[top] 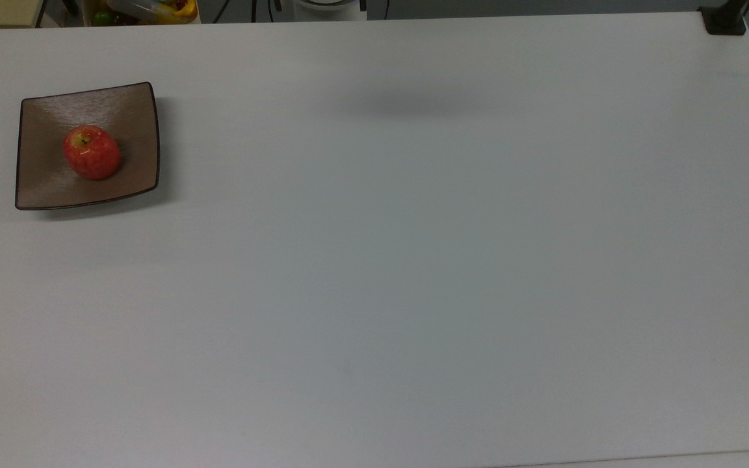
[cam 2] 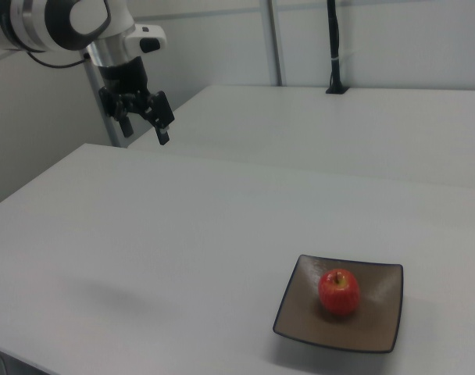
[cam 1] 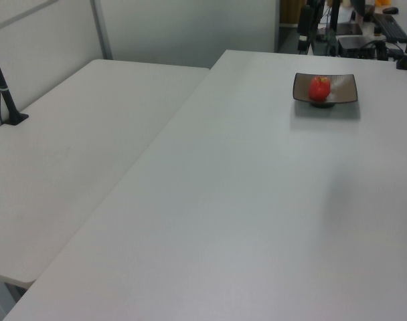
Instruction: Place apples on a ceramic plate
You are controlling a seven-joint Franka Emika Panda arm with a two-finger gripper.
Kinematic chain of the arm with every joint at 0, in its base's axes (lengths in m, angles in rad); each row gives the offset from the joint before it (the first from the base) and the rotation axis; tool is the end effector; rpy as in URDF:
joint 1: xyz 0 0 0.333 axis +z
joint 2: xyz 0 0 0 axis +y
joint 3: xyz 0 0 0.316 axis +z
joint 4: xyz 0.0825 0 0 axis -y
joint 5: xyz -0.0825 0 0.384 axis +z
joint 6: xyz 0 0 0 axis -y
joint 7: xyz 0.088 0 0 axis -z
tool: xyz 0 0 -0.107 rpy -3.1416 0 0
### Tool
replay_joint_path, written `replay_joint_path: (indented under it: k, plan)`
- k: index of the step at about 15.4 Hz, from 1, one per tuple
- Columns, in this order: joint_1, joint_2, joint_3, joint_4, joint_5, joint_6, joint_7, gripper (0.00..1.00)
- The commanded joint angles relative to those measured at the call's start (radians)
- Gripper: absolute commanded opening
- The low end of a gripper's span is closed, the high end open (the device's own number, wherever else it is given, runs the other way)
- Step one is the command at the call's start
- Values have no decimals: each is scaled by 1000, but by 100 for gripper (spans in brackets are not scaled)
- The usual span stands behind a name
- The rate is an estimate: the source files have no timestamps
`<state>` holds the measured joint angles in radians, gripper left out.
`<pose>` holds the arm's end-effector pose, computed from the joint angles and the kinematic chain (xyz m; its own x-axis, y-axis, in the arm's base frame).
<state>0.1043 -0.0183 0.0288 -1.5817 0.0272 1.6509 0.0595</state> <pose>0.5518 0.0768 0.6369 0.9938 0.0709 0.0856 0.0739 -0.9968 -0.0318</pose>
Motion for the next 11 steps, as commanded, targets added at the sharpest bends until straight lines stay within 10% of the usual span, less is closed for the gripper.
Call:
replay_joint_path:
  k: [1, 4, 11]
  plan:
    - [15, -35, -50, -54, -7, 24, -134, 100]
    - [63, -35, -139, -49, 25, 35, -205, 100]
    - [63, -34, -144, -47, 36, 33, -193, 100]
